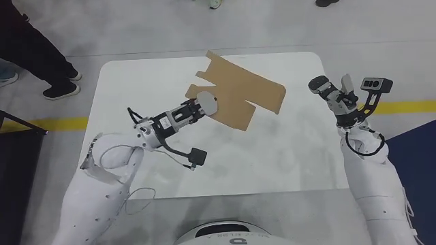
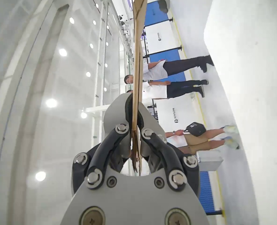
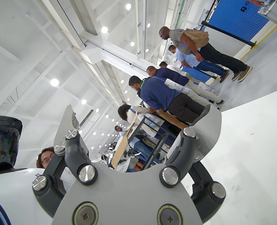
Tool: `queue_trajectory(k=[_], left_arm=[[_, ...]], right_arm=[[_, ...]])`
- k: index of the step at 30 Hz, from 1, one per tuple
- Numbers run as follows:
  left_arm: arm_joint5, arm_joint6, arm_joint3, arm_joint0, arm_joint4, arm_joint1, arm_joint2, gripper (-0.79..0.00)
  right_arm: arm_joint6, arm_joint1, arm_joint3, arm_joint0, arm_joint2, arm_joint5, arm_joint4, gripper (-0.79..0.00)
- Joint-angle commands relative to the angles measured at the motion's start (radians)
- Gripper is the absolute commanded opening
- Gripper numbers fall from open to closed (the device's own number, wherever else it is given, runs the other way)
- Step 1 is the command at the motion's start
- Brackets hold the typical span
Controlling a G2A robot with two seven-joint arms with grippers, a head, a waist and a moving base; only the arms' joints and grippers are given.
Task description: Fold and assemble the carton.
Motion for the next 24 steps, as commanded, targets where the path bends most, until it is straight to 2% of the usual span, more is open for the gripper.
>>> queue_trajectory(k=[1,4,9,11,22,24], left_arm=[[0.020,0.006,-0.014,0.007,0.079,0.005,-0.002,-0.785],[0.029,0.009,-0.028,0.014,0.098,0.009,-0.001,-0.785],[0.036,0.002,-0.030,0.016,0.038,0.009,0.006,-0.785],[0.012,0.004,-0.024,0.016,0.025,0.010,0.008,-0.785],[0.010,-0.002,-0.022,0.017,0.014,0.009,0.008,-0.785],[-0.042,-0.053,0.005,0.032,-0.208,0.000,0.003,-0.785]], right_arm=[[0.000,0.000,0.000,0.000,0.000,0.000,0.000,0.000],[0.000,0.000,0.000,0.000,0.000,0.000,0.000,0.000],[0.000,0.000,0.000,0.000,0.000,0.000,0.000,0.000],[0.000,0.000,0.000,0.000,0.000,0.000,0.000,0.000],[0.000,0.000,0.000,0.000,0.000,0.000,0.000,0.000],[0.000,0.000,0.000,0.000,0.000,0.000,0.000,0.000]])
